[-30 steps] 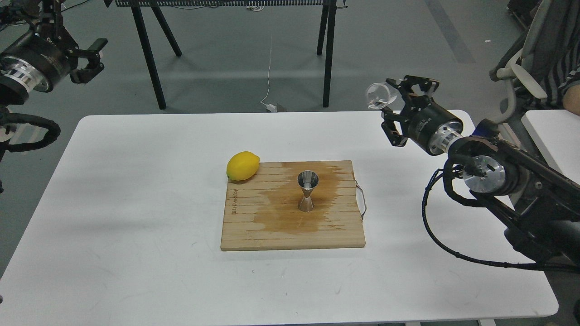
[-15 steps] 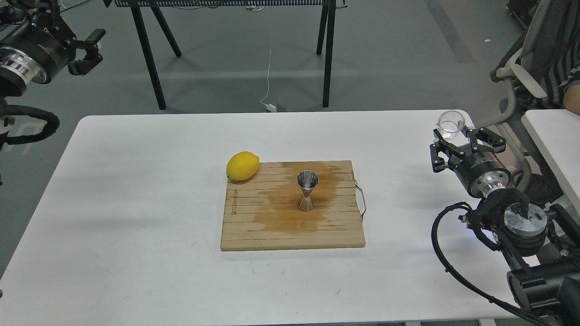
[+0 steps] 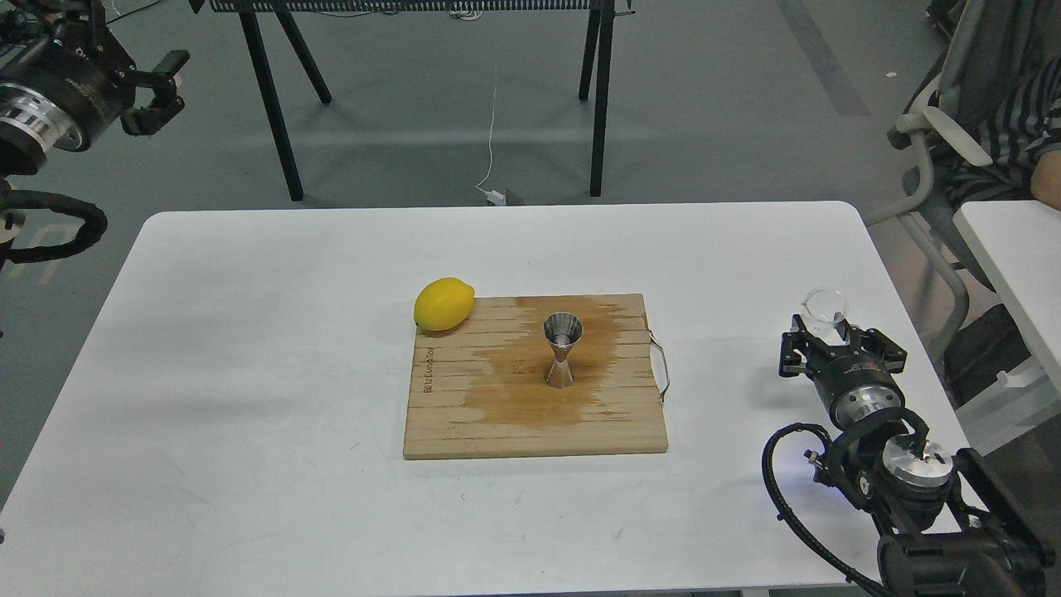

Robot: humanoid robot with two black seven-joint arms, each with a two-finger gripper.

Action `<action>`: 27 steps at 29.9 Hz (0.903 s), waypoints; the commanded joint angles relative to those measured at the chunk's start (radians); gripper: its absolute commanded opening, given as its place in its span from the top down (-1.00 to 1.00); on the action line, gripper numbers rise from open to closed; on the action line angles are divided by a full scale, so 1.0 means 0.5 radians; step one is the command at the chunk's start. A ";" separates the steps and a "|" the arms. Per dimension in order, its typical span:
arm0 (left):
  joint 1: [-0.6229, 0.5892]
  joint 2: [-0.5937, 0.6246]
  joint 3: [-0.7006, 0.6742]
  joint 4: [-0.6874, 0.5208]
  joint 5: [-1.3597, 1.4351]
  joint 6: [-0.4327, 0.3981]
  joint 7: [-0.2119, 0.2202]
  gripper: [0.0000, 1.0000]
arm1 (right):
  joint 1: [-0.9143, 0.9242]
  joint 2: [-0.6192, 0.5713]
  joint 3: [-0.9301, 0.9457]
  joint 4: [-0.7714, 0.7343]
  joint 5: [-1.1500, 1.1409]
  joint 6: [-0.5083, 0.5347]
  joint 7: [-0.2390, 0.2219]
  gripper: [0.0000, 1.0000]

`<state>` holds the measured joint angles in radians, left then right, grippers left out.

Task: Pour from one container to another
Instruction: 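Lower the glass cup onto the table with the right gripper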

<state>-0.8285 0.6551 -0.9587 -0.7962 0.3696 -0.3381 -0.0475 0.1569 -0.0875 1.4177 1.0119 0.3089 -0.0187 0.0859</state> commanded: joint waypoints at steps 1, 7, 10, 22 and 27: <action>0.000 -0.006 0.003 0.000 0.000 0.007 0.003 -0.99 | -0.019 0.003 0.003 -0.069 0.048 0.016 0.018 0.72; -0.006 -0.009 0.003 0.000 0.000 0.010 0.003 -0.99 | -0.019 0.025 0.003 -0.161 0.079 0.007 0.040 0.74; -0.006 -0.009 0.003 0.000 0.000 0.010 0.003 -0.99 | -0.010 0.058 0.006 -0.204 0.079 0.004 0.040 0.74; -0.006 -0.006 0.003 0.000 0.000 0.007 0.003 -0.99 | -0.004 0.068 0.003 -0.244 0.115 0.001 0.040 0.65; -0.015 -0.003 0.003 0.000 0.000 0.007 0.003 -0.99 | -0.007 0.089 -0.004 -0.248 0.115 -0.003 0.040 0.55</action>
<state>-0.8343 0.6525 -0.9572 -0.7961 0.3696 -0.3344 -0.0460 0.1550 -0.0494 1.4188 0.8890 0.3664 -0.0193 0.1052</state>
